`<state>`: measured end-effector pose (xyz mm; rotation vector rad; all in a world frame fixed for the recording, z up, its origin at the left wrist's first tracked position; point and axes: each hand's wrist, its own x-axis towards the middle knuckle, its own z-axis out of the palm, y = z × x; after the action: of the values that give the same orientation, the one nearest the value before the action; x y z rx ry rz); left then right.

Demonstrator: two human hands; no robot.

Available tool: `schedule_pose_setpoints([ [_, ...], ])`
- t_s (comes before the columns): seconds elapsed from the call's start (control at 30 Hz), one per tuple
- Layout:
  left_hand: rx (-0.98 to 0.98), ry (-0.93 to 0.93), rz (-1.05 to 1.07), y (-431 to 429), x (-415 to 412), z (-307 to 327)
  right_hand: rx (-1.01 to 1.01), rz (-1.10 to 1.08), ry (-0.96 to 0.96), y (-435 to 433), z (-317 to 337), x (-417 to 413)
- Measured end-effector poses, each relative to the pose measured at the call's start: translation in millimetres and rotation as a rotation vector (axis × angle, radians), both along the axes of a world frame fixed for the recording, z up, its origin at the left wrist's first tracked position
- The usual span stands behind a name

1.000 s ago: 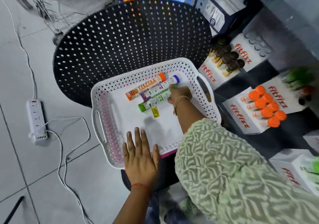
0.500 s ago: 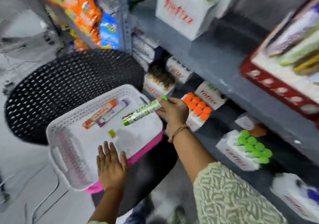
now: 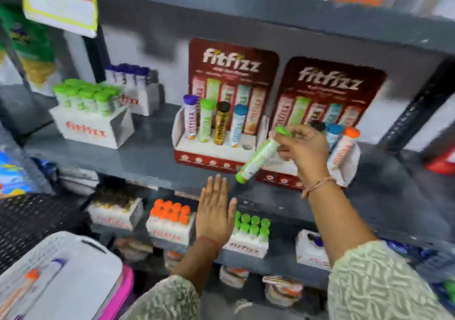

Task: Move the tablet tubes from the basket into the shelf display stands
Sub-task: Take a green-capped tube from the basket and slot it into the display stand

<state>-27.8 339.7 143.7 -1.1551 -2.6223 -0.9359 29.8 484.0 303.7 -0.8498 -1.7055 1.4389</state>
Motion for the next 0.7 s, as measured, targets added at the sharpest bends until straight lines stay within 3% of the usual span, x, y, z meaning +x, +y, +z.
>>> schedule_pose_setpoints([
  [0.2, -0.199, -0.031, -0.046, 48.5, 7.0, -8.2, 0.376, -0.027, -0.27, 66.6, 41.1, 3.4],
  [0.47, -0.238, -0.024, -0.028, 52.8, 9.3, -12.4, 0.646, 0.208, -0.738, 107.3, 66.6, -4.9],
  [0.7, -0.224, -0.01, -0.028, 53.3, 9.9, -15.3, 0.768, 0.325, -0.849, 109.7, 71.6, -10.3],
])
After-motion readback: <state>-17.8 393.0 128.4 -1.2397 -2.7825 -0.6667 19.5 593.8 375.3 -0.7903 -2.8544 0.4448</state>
